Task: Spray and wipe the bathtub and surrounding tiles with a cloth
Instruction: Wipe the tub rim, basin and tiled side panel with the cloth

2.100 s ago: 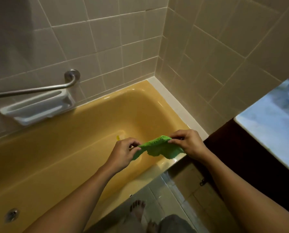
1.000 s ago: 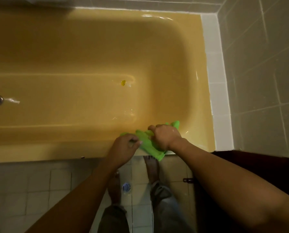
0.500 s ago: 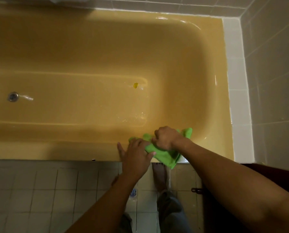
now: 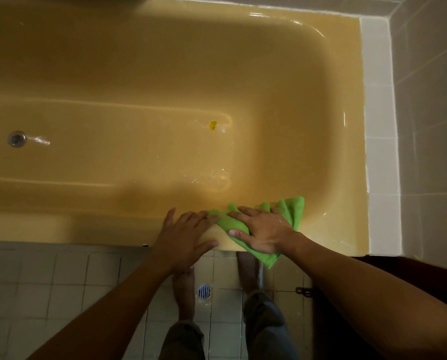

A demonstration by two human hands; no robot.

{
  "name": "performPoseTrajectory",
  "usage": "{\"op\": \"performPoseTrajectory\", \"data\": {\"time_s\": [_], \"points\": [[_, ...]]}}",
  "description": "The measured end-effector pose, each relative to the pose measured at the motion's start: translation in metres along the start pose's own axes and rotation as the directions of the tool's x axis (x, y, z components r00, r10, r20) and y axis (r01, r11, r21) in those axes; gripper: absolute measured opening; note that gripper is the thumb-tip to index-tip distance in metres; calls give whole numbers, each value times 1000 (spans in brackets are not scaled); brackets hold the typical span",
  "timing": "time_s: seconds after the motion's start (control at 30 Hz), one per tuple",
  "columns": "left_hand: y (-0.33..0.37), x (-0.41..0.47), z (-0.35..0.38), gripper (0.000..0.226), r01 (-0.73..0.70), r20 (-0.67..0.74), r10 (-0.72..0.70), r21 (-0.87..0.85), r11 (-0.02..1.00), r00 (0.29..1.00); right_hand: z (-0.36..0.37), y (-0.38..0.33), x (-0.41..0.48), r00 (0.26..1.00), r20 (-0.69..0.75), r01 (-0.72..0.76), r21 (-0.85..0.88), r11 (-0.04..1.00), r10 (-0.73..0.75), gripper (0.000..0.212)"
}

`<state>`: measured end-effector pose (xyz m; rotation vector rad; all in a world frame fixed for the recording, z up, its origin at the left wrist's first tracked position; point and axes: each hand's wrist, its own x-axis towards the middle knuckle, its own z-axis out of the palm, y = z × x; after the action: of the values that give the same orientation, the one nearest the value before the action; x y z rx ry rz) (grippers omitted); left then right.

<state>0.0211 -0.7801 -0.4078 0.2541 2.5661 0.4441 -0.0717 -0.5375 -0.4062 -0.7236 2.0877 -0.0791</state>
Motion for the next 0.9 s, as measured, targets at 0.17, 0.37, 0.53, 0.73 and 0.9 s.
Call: {"op": "performPoseTrajectory", "data": {"time_s": [0.17,0.37,0.53,0.73,0.9], "points": [[-32,-4,-3,65,-76,-29,80,119,990,996,1,1,2,997,24,-68,44,997,67,77],[-66,0,-21,76,-47,76,36,139,989,996,-6,9,14,979,154,-152,129,980,132,79],[-105,-8,-25,80,-12,58,5,122,992,998,-10,17,33,955,260,-194,198,961,139,83],[-153,-31,-27,68,44,-91,-29,169,985,995,-8,34,67,900,402,-249,157,956,168,80],[-153,-34,-25,58,45,-103,-25,191,981,994,8,52,116,860,464,-230,-20,973,213,123]]}}
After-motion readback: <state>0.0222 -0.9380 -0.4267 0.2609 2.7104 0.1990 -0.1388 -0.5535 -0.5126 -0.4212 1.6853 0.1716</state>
